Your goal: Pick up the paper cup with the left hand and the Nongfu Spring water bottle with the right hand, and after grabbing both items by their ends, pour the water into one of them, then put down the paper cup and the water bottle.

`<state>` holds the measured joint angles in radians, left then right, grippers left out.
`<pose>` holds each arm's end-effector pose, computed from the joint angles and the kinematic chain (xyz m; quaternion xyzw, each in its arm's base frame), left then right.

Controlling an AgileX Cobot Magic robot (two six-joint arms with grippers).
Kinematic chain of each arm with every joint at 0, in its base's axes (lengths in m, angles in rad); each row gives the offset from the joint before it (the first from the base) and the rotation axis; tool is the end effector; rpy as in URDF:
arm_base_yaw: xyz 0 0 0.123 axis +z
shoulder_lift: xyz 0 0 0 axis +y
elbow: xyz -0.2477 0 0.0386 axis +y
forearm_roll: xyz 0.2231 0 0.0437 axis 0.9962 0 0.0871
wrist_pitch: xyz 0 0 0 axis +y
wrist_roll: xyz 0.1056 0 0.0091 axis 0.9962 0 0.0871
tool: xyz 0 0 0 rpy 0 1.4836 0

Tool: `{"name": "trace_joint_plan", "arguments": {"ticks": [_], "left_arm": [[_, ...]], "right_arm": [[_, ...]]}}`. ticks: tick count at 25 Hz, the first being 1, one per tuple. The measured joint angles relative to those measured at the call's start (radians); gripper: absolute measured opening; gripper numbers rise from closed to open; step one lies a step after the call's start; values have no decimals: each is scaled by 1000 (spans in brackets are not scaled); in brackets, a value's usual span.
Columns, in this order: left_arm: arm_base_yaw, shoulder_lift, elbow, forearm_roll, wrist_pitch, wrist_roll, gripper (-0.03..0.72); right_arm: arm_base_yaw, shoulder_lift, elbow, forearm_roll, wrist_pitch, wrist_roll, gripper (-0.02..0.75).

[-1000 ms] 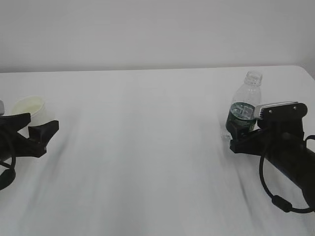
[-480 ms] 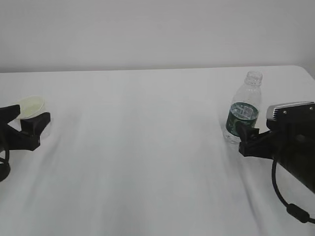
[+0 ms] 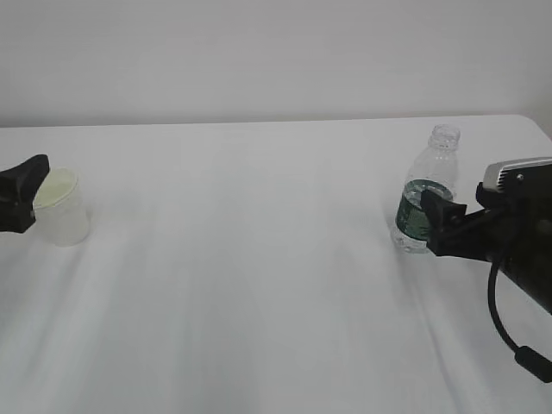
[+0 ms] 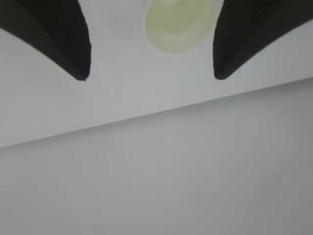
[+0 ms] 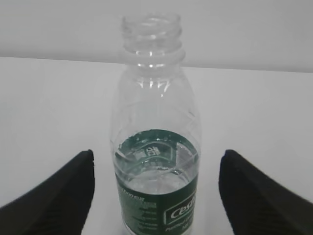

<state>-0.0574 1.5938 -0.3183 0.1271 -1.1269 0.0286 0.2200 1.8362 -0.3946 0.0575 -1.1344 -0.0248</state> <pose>0.2550 -0.0268 0.1621 0.0904 0.7238 -0.0329 0.6833 0.2721 0.0552 0.1130 -0.0697 0.7774 0.0482 0.6232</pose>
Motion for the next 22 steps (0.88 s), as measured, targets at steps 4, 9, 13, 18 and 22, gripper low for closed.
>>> {"name": "trace_joint_plan", "arguments": {"ticks": [4,9,13,18,22], "left_arm": [[0,-72,0,-16,37,0,557],[0,-173,4,-29,119,2,555],[0,-264,7,-57,209,2,555],[0,-354,7,-76,328,-29,555],[0,-412,8,-84,437,-63,555]], "right_arm": [[0,-50,21,0,31,0,596],[0,-109,39,0,71,0,596],[0,-169,45,0,138,0,595],[0,-245,45,0,224,0,594],[0,-303,45,0,302,0,594]]}}
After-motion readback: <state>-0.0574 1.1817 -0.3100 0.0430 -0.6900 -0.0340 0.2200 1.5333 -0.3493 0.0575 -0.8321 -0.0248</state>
